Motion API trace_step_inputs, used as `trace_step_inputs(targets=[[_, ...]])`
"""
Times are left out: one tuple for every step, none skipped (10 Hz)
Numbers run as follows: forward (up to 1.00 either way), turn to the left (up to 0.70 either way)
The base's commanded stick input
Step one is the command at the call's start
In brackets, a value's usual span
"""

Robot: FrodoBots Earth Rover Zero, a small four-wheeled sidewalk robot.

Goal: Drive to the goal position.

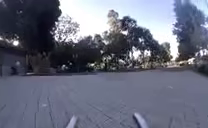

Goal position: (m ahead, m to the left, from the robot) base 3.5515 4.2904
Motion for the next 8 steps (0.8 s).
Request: trace_step_inputs(targets=[[1.00,-0.40],[1.00,-0.40],[1.00,-0.40],[1.00,-0.40],[1.00,0.00],[1.00,0.00],[1.00,0.00],[1.00,0.00]])
